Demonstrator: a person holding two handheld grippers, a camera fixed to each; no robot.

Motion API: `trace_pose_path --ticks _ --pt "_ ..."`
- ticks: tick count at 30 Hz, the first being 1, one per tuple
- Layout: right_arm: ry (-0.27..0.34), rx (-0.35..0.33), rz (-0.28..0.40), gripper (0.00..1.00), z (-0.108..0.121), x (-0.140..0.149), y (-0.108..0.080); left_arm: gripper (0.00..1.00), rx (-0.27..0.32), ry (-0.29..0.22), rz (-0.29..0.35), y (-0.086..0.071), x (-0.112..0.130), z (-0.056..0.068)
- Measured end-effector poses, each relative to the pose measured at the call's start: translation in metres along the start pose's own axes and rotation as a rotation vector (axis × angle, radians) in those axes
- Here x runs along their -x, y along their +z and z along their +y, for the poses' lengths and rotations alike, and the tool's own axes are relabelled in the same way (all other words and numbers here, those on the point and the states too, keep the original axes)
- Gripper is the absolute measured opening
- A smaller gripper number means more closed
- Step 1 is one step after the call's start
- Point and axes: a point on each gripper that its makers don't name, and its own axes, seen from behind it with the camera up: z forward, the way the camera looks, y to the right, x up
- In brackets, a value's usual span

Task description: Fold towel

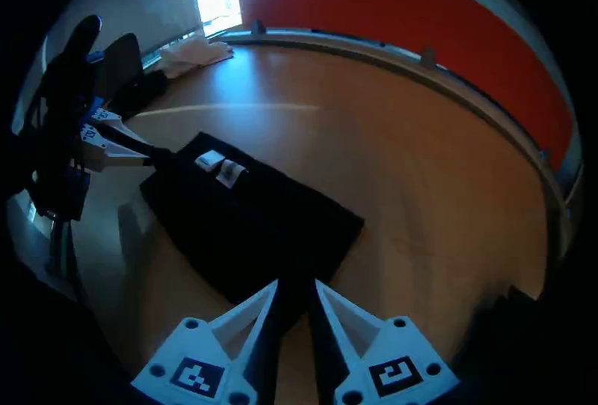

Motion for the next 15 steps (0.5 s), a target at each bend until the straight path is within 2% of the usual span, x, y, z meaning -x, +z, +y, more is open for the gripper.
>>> trace_pose_path --ticks 4,8,12,15 --pt "0.001 0.017 -0.004 0.36 0.003 0.001 0.006 0.38 -0.023 0.01 0.001 0.005 -0.001 -0.007" --pt "-0.004 0.047 -0.005 0.44 0.011 0.0 0.011 0.47 -0.04 0.023 0.002 0.008 -0.001 -0.011" --pt "-0.004 0.066 0.0 0.55 0.017 -0.001 0.013 0.48 -0.055 0.028 0.004 0.009 -0.002 -0.017" --pt "-0.003 0.082 0.001 0.6 0.024 -0.002 0.015 0.54 -0.068 0.03 0.005 0.011 -0.002 -0.022"
